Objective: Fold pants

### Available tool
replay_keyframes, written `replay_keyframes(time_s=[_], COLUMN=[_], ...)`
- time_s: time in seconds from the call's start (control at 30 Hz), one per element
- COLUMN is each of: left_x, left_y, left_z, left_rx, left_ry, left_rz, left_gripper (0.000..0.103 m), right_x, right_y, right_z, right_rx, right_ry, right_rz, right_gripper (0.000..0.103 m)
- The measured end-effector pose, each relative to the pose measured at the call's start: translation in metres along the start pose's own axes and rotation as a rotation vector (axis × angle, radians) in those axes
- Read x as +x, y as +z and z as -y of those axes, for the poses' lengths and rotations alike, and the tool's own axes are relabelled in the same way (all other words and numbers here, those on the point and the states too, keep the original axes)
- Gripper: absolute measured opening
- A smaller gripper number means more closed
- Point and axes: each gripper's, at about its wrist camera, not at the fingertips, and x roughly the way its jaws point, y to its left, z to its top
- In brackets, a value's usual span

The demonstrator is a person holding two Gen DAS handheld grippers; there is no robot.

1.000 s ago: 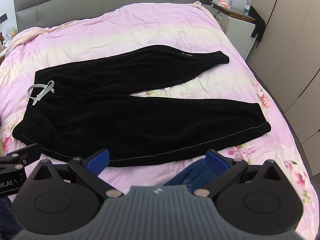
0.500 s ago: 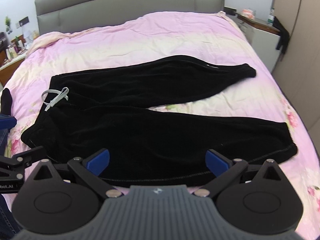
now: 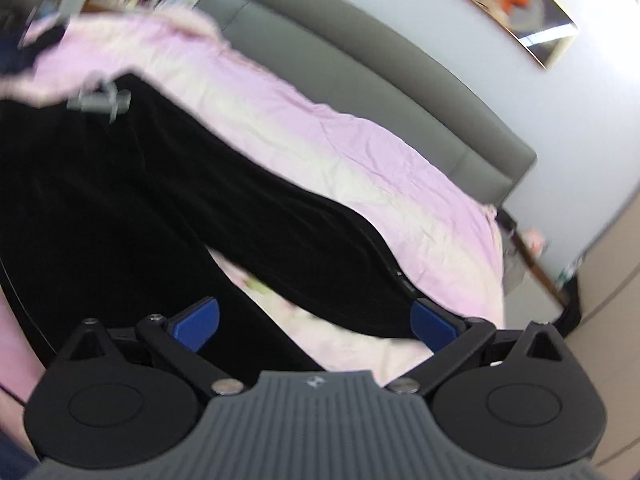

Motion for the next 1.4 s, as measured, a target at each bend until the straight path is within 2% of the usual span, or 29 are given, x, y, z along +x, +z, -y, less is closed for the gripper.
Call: replay_keyframes(time_s=[0.1, 0.17, 0.3, 0.37, 0.43, 0.47, 0.53, 0.63, 0.7, 0.77, 0.83, 0.97, 1.0, 1.03, 1.07, 1.17, 1.23, 1.3, 1.33, 1.37, 1.4], left_x=[0.019, 0.027, 0.033, 0.035, 0.039, 0.042, 0.045, 0.051, 0.054, 0.060, 0.064, 0.072, 0.073, 0.071, 0.068, 0.068, 0.071, 0.078, 0.076, 0.076, 0.073], left_y=[-0.024, -0.044, -0.075, -0.086, -0.096, -0.101, -0.105, -0.107, -0.111, -0.116, -0.122, -0.132, -0.133, -0.132, -0.131, -0.129, -0.127, -0.128, -0.128, -0.128, -0.128], left_z=[-0.002, 0.000, 0.003, 0.005, 0.011, 0.012, 0.012, 0.014, 0.015, 0.014, 0.018, 0.014, 0.012, 0.011, 0.012, 0.007, 0.008, 0.010, 0.014, 0.014, 0.012], left_rx=[0.056, 0.140, 0.221, 0.247, 0.279, 0.289, 0.295, 0.276, 0.308, 0.326, 0.355, 0.368, 0.360, 0.355, 0.354, 0.344, 0.348, 0.379, 0.395, 0.399, 0.382], left_ry=[-0.019, -0.037, -0.110, -0.136, -0.140, -0.137, -0.133, -0.145, -0.144, -0.120, -0.089, -0.081, -0.072, -0.059, -0.028, -0.014, -0.023, -0.010, -0.003, -0.002, -0.011], left_rz=[-0.041, -0.076, -0.121, -0.131, -0.145, -0.150, -0.145, -0.136, -0.124, -0.100, -0.085, -0.036, -0.038, -0.039, -0.037, -0.036, -0.048, -0.064, -0.068, -0.069, -0.069], left_gripper=[0.082, 0.082, 0.082, 0.082, 0.080, 0.078, 0.076, 0.076, 0.077, 0.082, 0.093, 0.097, 0.095, 0.080, 0.070, 0.062, 0.060, 0.060, 0.060, 0.059, 0.046], right_x=[0.020, 0.023, 0.032, 0.034, 0.032, 0.031, 0.025, 0.018, 0.019, 0.021, 0.029, 0.034, 0.036, 0.038, 0.040, 0.048, 0.057, 0.066, 0.068, 0.077, 0.081], right_y=[-0.038, -0.059, -0.114, -0.146, -0.172, -0.186, -0.209, -0.236, -0.244, -0.248, -0.257, -0.281, -0.283, -0.285, -0.285, -0.283, -0.272, -0.266, -0.268, -0.265, -0.268], right_z=[0.016, 0.021, 0.039, 0.051, 0.060, 0.061, 0.057, 0.046, 0.041, 0.032, 0.028, 0.022, 0.023, 0.024, 0.026, 0.039, 0.053, 0.059, 0.058, 0.057, 0.057], right_rx=[-0.153, -0.258, -0.416, -0.468, -0.543, -0.583, -0.659, -0.759, -0.768, -0.796, -0.830, -0.933, -0.927, -0.916, -0.910, -0.904, -0.846, -0.829, -0.839, -0.852, -0.862], right_ry=[0.031, 0.060, 0.071, 0.083, 0.099, 0.119, 0.161, 0.189, 0.195, 0.177, 0.166, 0.128, 0.108, 0.080, 0.056, -0.041, -0.099, -0.099, -0.071, -0.033, 0.003], right_rz=[-0.002, -0.031, -0.140, -0.187, -0.232, -0.254, -0.281, -0.269, -0.246, -0.222, -0.203, -0.154, -0.150, -0.148, -0.145, -0.127, -0.133, -0.156, -0.166, -0.189, -0.224], right_gripper=[0.098, 0.096, 0.080, 0.077, 0.071, 0.065, 0.063, 0.063, 0.063, 0.063, 0.062, 0.055, 0.055, 0.055, 0.053, 0.039, 0.039, 0.039, 0.036, 0.008, 0.006])
